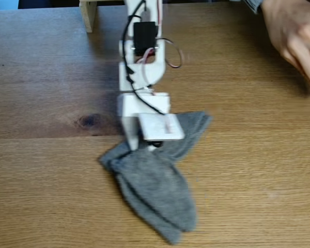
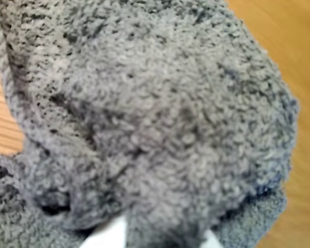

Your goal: Clean the area in front of the robot

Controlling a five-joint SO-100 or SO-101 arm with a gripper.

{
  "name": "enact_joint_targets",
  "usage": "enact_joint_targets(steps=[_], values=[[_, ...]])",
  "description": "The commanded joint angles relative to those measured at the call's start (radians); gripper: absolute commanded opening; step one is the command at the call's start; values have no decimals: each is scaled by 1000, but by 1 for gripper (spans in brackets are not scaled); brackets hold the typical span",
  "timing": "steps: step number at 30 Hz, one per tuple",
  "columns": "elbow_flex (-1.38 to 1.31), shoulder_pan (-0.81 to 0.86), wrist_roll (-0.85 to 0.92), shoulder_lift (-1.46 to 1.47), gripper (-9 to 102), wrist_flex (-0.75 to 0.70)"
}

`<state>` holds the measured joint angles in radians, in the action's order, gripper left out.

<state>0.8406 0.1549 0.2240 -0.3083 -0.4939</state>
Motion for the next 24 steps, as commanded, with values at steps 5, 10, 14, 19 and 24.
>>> enact_joint_targets(steps=[5,10,14,19,24], values=[[-9,186,-81,-232,0,-569],[-8,15,-153,-414,0,-804],[66,-138,-204,-594,0,-870],[331,-218,-235,-856,0,-715],[632,-100,-221,-1095,0,-535]])
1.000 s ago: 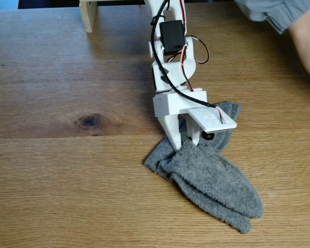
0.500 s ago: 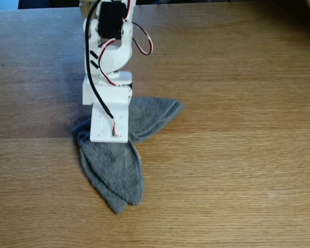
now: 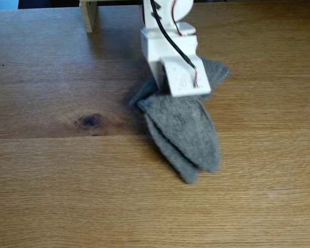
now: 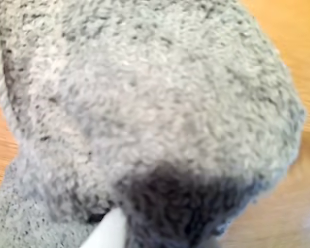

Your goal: Clean the area in front of the robot

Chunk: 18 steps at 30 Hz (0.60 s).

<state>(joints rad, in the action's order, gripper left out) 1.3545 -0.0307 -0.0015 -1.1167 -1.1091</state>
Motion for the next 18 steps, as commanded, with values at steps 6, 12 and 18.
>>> enact_joint_targets(steps=[6,12,18], values=[[400,396,72,-500,0,101],[601,706,170,-580,0,149],[741,885,252,-575,0,206]])
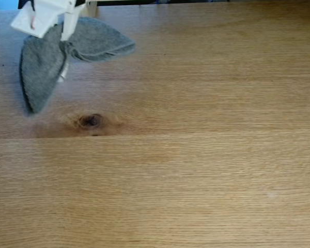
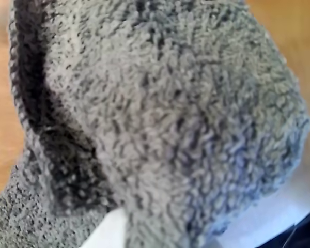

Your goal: Clean the area in front of the robot

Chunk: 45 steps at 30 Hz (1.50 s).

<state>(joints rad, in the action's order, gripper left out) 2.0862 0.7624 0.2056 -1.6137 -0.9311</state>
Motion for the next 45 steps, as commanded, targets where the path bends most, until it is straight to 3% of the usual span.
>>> enact_joint_targets(steps=[1,8,12,17,21,26,34,40,45], values=[[29,106,55,-71,0,26],[166,138,193,-18,0,57],[215,152,215,23,30,181],[235,140,181,15,38,345],[235,31,81,-78,34,380],[230,-255,-29,-212,9,301],[221,-710,-199,-337,0,250],[221,-818,-417,-414,0,222],[238,-813,-486,-548,0,187]])
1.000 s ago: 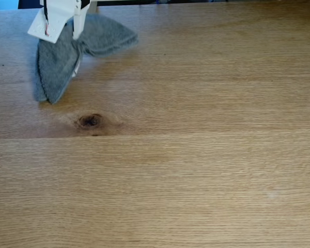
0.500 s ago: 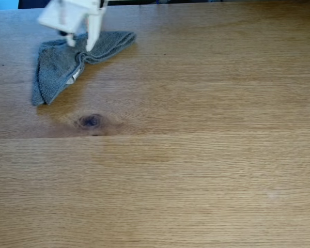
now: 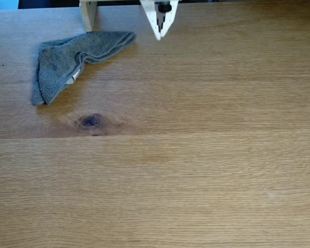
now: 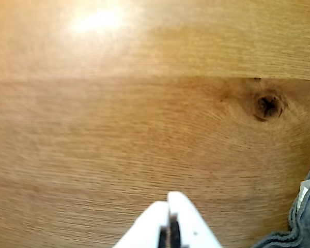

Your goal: Clean the area in front of the robot

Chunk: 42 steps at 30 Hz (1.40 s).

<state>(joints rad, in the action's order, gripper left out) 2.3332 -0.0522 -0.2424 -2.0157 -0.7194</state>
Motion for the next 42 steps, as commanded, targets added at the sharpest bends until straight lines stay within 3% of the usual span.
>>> enact_joint_targets(steps=[1,4,8,15,19,29,34,42], values=[[-8,9,-49,-192,0,-64],[11,37,-69,-334,0,-150],[143,71,-17,-561,0,-149],[624,77,129,-1005,0,-153],[879,67,156,-1276,0,-261],[1019,49,124,-1290,0,-407],[1019,31,215,-1290,5,-549],[1019,34,221,-1290,6,-549]])
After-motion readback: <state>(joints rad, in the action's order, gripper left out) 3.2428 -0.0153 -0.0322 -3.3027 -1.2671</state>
